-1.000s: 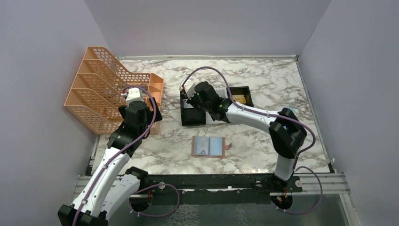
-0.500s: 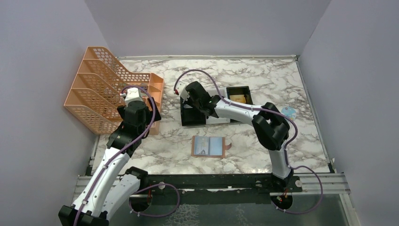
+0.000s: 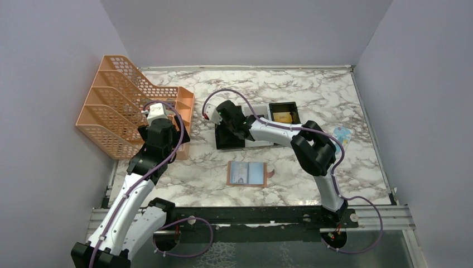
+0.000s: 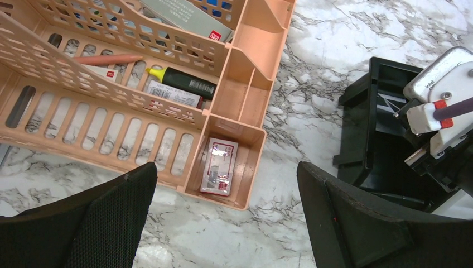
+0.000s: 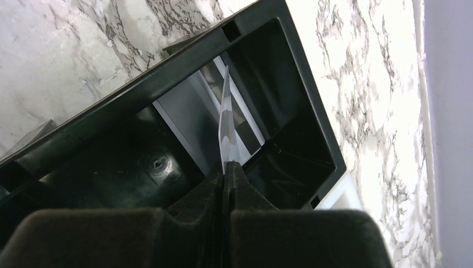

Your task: Take the credit cards out of the card holder

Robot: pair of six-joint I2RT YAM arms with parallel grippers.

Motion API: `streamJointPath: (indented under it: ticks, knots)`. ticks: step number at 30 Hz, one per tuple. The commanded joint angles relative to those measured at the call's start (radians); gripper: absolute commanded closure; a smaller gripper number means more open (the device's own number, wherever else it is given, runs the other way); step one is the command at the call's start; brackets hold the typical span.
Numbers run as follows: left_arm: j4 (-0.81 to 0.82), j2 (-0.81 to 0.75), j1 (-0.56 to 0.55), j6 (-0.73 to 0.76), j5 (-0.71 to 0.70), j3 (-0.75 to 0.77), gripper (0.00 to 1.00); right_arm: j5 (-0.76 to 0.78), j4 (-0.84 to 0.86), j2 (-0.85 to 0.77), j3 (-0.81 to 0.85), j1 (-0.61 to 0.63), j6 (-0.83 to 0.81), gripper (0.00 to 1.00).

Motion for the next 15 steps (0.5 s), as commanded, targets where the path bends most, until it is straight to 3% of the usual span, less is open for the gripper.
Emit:
streamJointPath:
  ticks: [1, 11, 15]
  knots:
    - [0.021, 0.006, 0.012, 0.008, 0.006, -0.006, 0.01, 0.014, -0.009, 0.033, 0.017, -0.002, -0.06, 0.98]
    - [0.021, 0.007, 0.021, 0.008, 0.017, -0.007, 0.01, -0.069, -0.064, 0.043, 0.028, -0.003, -0.104, 0.91]
    - [0.02, 0.009, 0.022, 0.007, 0.016, -0.007, 0.01, -0.111, -0.09, 0.045, 0.038, -0.003, -0.08, 0.81]
